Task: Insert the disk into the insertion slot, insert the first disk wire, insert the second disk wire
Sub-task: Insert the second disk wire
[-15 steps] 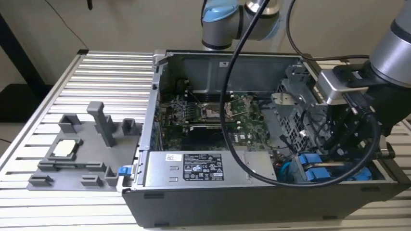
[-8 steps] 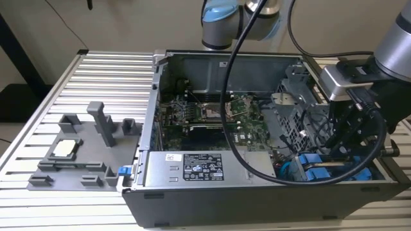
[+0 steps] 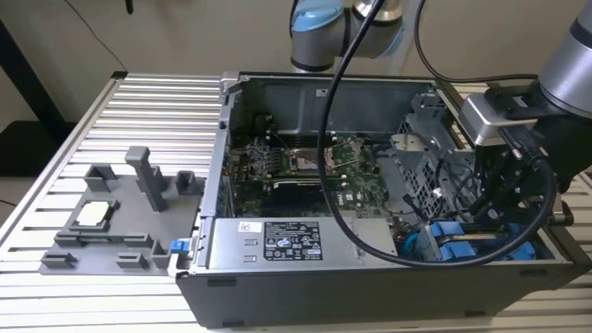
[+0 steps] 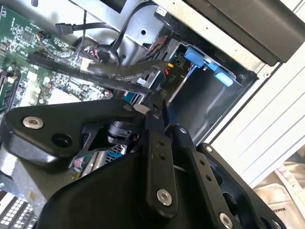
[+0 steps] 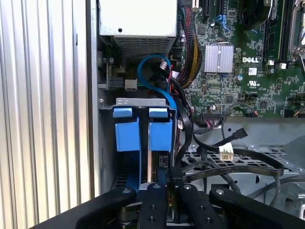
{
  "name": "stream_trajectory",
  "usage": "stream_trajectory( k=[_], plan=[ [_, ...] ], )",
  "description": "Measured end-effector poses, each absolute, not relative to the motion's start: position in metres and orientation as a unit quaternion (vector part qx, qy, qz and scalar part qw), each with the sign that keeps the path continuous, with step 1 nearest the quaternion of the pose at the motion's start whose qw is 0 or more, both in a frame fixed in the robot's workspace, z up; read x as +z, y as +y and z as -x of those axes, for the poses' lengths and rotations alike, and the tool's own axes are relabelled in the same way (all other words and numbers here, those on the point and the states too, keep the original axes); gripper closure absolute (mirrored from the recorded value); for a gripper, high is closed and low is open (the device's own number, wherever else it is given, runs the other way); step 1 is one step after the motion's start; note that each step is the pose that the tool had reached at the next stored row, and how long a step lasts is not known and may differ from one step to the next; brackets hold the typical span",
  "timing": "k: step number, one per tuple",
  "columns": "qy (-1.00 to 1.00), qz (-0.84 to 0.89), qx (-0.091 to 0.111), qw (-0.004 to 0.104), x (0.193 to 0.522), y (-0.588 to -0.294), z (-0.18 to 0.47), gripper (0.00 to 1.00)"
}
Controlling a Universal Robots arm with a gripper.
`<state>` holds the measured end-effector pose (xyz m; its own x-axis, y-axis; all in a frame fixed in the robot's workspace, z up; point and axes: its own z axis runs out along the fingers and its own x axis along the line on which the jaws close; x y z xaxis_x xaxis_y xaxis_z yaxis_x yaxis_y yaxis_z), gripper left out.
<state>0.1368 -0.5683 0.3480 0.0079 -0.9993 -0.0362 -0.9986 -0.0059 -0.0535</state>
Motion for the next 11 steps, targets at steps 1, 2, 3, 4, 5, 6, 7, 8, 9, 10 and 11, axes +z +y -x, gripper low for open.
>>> stream_trajectory(
  k=[1, 2, 3, 4, 5, 6, 7, 8, 9, 10, 11],
  plan=[
    [0.704, 0.709, -0.006, 0.032, 0.3481, -0.5683, -0.1368, 0.84],
    [0.704, 0.709, -0.006, 0.032, 0.348, -0.5683, -0.1368, 0.84],
    [0.704, 0.709, -0.006, 0.032, 0.348, -0.5683, -0.1368, 0.84],
    [0.704, 0.709, -0.007, 0.032, 0.3478, -0.5683, -0.1367, 0.84],
    [0.704, 0.709, -0.008, 0.033, 0.3476, -0.5683, -0.1365, 0.84],
    [0.704, 0.709, -0.009, 0.034, 0.3476, -0.5683, -0.1361, 0.84],
    [0.704, 0.709, -0.009, 0.035, 0.3475, -0.5683, -0.1353, 0.84],
    [0.704, 0.709, -0.009, 0.034, 0.3475, -0.5682, -0.1343, 0.84],
    [0.704, 0.709, -0.01, 0.035, 0.3474, -0.5682, -0.1328, 0.84],
    [0.704, 0.709, -0.01, 0.035, 0.3472, -0.5683, -0.1311, 0.84],
    [0.704, 0.709, -0.012, 0.036, 0.3471, -0.5683, -0.1292, 0.84]
  ],
)
